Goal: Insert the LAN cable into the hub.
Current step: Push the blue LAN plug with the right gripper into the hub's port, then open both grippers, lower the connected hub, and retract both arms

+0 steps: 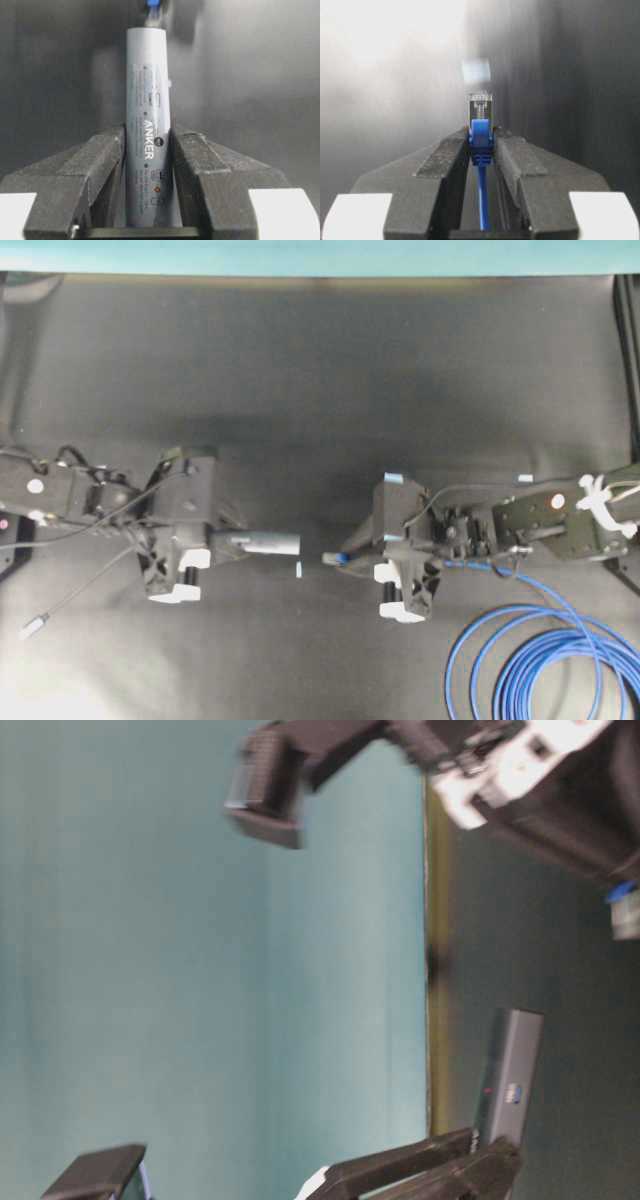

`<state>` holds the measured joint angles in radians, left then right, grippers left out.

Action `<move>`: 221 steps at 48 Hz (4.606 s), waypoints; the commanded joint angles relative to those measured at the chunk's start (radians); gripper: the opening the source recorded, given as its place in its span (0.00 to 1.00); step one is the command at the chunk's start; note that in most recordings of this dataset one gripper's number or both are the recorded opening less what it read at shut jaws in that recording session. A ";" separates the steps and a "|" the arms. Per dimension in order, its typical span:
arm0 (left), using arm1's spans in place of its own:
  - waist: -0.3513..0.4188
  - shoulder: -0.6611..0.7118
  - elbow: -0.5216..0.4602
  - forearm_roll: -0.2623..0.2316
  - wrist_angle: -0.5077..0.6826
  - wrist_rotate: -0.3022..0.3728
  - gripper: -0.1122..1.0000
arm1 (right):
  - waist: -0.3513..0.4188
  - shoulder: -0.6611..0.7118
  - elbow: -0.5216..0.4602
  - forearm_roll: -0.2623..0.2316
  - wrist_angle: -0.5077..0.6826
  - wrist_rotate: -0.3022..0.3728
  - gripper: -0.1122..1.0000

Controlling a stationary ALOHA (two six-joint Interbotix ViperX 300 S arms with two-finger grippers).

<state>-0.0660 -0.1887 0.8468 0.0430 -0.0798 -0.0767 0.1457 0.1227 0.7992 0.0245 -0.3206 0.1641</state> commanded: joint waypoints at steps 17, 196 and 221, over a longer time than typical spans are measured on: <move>0.002 0.011 -0.035 0.003 0.005 0.008 0.35 | -0.031 -0.012 -0.089 -0.002 0.054 -0.052 0.22; 0.018 -0.347 0.063 0.003 0.110 -0.017 0.86 | -0.055 -0.782 0.353 0.038 0.138 0.057 0.88; 0.031 -0.802 0.262 0.003 0.072 -0.040 0.84 | -0.130 -1.190 0.383 0.026 0.495 0.040 0.88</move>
<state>-0.0445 -0.9419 1.1014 0.0430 0.0015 -0.1150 0.0322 -1.0462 1.1904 0.0537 0.1534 0.2117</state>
